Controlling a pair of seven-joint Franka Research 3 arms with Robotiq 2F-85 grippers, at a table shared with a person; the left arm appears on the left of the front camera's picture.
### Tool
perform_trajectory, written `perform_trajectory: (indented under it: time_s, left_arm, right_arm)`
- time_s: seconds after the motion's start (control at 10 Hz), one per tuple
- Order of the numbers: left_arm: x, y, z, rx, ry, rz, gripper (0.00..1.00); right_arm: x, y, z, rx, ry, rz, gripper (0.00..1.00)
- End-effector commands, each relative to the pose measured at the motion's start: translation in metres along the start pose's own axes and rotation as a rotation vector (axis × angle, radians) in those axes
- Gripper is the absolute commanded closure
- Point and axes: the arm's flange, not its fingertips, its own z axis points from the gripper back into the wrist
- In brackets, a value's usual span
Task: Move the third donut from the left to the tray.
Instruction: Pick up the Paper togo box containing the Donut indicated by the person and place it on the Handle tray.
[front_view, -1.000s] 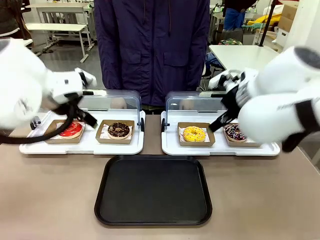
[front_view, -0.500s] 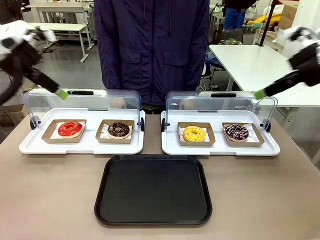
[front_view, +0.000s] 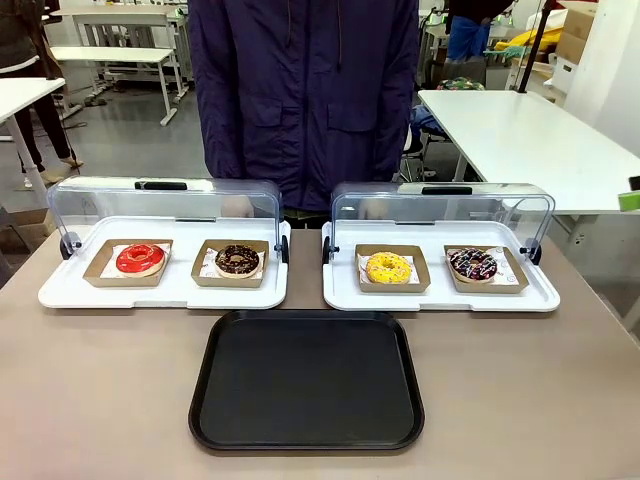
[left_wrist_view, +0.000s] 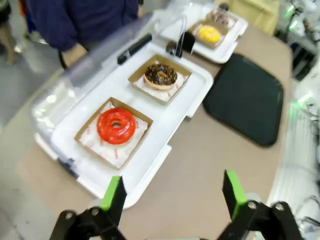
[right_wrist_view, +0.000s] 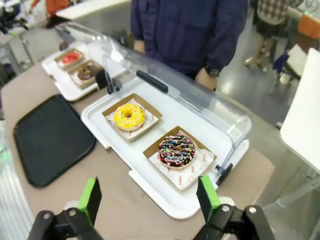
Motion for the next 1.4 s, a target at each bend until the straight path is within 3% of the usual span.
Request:
perform_trajectory:
  time_s: [0.0,0.3,0.6,1.3]
  left_arm:
    - [-0.014,0.022,0.006,-0.026,-0.082,-0.057,0.0]
    - [-0.035,0.019,0.027,0.016,-0.127,-0.15,0.0]
    - [-0.045,0.017,0.037,0.042,-0.161,-0.173,0.0]
    - [-0.052,0.019,0.047,0.135,-0.237,-0.114,0.0]
  right_arm:
    - [-0.018,-0.009,0.003,0.015,-0.054,0.049,0.0]
    - [-0.044,-0.024,0.016,0.013,-0.107,0.041,0.0]
    - [-0.047,-0.011,0.034,0.001,-0.141,0.044,0.0]
    - [-0.046,-0.008,0.035,-0.01,-0.123,0.004,0.0]
